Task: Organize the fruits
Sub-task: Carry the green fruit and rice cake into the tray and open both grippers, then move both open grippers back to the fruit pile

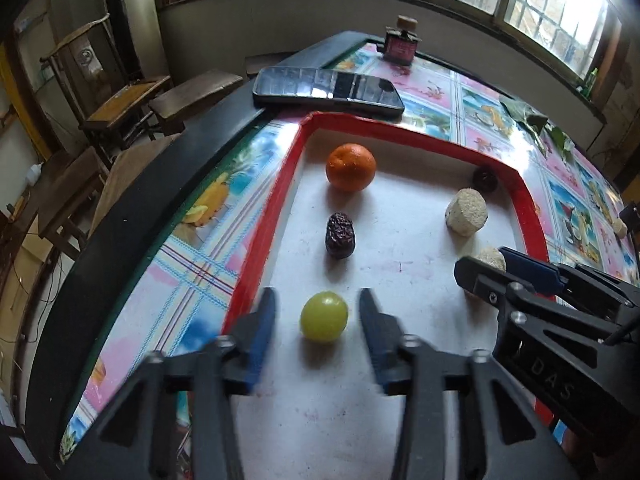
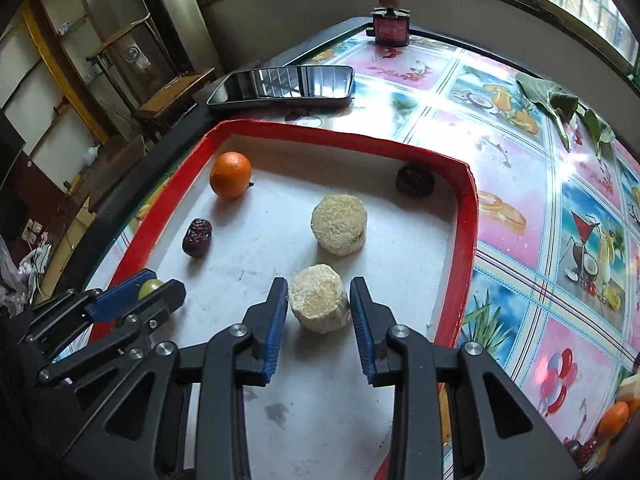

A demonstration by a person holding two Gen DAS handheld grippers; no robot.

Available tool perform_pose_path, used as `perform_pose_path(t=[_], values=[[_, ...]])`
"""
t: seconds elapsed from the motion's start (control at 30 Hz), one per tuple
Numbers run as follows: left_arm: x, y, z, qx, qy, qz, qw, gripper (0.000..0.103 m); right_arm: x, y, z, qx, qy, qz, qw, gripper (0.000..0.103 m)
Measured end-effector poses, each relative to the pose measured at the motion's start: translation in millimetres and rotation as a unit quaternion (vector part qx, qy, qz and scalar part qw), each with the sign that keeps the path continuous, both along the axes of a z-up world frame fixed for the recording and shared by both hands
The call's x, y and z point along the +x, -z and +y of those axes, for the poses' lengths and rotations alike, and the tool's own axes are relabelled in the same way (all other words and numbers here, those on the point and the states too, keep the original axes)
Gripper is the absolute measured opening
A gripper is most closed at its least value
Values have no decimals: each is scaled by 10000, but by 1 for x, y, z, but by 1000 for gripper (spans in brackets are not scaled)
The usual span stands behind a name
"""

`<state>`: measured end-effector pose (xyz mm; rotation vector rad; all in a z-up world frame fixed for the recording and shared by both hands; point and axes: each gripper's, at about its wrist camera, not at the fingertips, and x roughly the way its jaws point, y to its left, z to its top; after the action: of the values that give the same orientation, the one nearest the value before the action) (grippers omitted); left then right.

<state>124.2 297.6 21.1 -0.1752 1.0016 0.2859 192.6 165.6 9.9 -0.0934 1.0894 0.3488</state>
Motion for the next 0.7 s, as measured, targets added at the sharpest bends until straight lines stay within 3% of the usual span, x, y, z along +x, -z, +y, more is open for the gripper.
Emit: perform_pose_path(t=[0.2, 0.27, 0.33, 0.53, 0.63, 0.7], values=[[-14, -15, 1, -1, -163, -279, 9995, 56, -14, -21, -10, 38, 162, -160, 9997, 56], [-19, -19, 1, -41, -183, -331, 9993, 58, -21, -29, -16, 9, 384, -137, 9992, 75], [-25, -23, -7, -9, -130, -373, 9992, 59, -28, -39, -24, 25, 547, -75, 9985, 85], [-36, -35, -40, 75, 236, -504, 9984, 59, -68, -74, -52, 513, 685, -414, 9955, 86], [-43, -42, -63, 117, 421, -621, 9971, 63, -91, -83, -80, 996, 907, -462, 9898, 86], [-45, -44, -83, 90, 582, -664, 9961, 63, -106, -86, -101, 961, 1174, -518, 9871, 86]])
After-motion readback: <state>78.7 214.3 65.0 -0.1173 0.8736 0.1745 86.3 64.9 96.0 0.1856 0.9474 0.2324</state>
